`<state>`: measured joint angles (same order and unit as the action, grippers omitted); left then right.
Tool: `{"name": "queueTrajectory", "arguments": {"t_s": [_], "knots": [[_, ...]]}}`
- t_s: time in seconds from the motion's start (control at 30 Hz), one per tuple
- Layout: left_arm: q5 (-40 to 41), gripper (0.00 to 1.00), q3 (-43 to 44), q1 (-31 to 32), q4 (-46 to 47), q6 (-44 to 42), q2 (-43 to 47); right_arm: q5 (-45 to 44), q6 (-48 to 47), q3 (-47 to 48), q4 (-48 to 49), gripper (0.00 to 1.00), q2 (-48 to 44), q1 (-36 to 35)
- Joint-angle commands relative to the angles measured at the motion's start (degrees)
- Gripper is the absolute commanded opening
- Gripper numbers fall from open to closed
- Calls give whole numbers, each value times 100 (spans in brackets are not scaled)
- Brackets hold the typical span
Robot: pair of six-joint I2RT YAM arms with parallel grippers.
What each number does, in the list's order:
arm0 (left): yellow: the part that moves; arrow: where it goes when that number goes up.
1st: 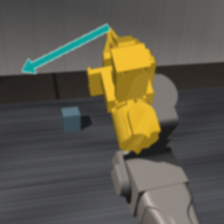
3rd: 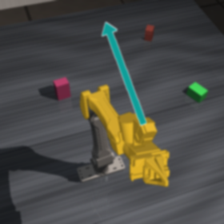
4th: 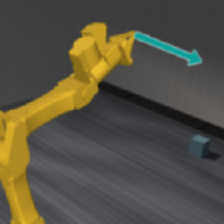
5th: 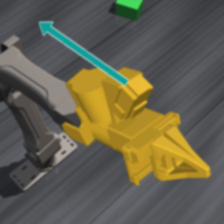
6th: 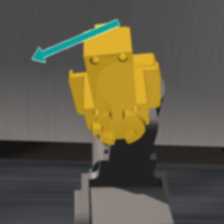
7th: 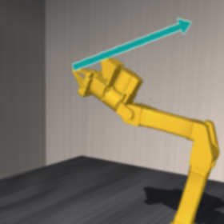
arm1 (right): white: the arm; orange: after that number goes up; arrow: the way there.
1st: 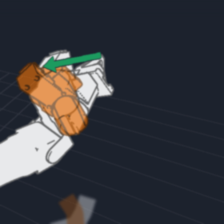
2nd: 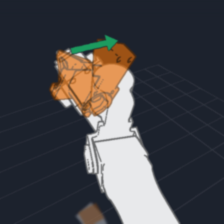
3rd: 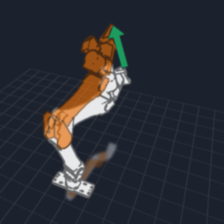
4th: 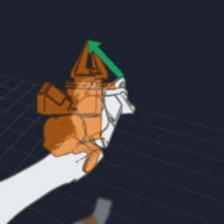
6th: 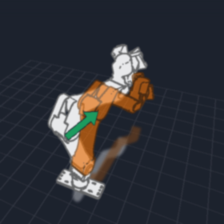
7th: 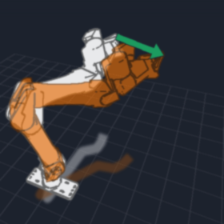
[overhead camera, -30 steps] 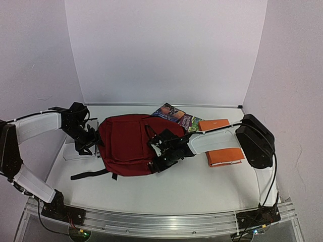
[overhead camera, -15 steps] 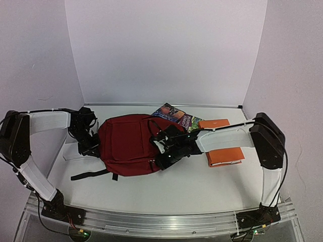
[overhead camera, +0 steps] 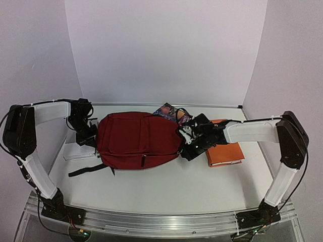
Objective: Pack the student bag
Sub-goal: Unzip the student bag at the center of the board.
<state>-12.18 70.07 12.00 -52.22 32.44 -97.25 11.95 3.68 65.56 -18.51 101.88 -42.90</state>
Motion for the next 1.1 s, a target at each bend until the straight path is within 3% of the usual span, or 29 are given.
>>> {"name": "queueTrajectory", "arguments": {"t_s": [0.0,0.07,0.13,0.3,0.4,0.6,0.77,1.07], "knots": [[390,0,772,-306,-182,-482,-264,253,-656,-203,-301,0,-580,181],[361,0,1088,-352,-250,-609,-430,688,-608,-124,-326,0,-571,182],[164,7,1417,-356,-359,-830,-598,1178,-456,58,-328,0,-450,159],[-526,57,1670,-239,-362,-1299,-53,1926,-191,735,-328,0,-35,-44],[-1048,70,1561,-72,-356,-1558,545,2233,-99,1002,-328,0,106,-102],[-1563,76,383,1048,399,-1800,1651,2853,11,1208,-337,0,264,-115],[-1689,83,-767,1787,2170,-1656,2268,3092,-15,1226,-436,0,279,-105],[-1198,77,-615,3142,2613,-2380,1013,3334,109,1118,-475,0,397,81]]}}
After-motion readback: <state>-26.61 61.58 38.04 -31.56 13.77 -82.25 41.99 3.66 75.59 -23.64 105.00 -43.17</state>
